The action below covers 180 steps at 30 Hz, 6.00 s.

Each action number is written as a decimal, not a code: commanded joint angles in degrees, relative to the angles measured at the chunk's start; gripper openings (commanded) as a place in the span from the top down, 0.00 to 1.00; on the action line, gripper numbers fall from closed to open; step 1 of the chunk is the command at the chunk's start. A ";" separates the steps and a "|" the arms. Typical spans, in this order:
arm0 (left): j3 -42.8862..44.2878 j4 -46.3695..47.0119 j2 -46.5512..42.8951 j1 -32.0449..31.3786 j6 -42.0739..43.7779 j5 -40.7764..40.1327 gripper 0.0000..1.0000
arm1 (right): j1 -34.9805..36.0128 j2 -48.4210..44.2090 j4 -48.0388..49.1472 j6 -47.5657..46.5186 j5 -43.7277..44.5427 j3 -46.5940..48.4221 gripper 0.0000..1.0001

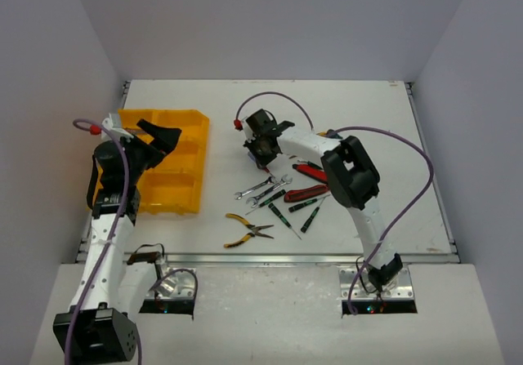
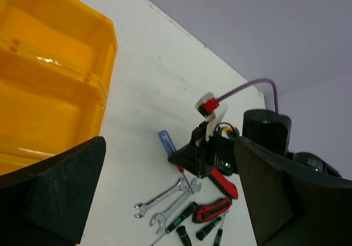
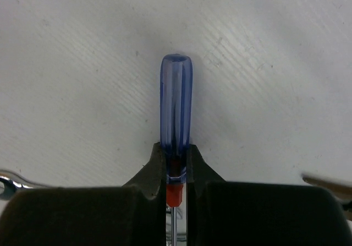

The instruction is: Sort the tools into containers

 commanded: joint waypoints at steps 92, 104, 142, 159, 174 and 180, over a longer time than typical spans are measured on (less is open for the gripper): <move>45.85 -16.21 41.82 9.69 2.43 -31.40 0.00 | -6.04 -43.30 5.16 18.82 16.98 -31.75 0.01; 17.28 -5.48 16.73 9.68 -4.91 -14.83 0.00 | -20.07 -27.02 0.71 11.04 3.72 -19.69 0.11; 8.64 -7.93 4.48 -2.27 7.96 0.59 0.00 | -22.06 -17.52 3.00 2.87 -3.93 -27.11 0.53; -5.59 32.58 12.41 -14.53 -8.81 19.19 0.00 | -8.86 -44.73 19.23 9.30 -25.22 -36.75 1.00; -4.27 50.07 19.14 -30.96 -14.45 12.88 0.43 | -7.83 -54.35 41.69 26.95 -50.52 -46.29 1.00; -3.80 52.38 22.07 -33.77 -14.51 14.11 0.57 | -7.83 -54.40 40.53 27.58 -49.46 -45.90 1.00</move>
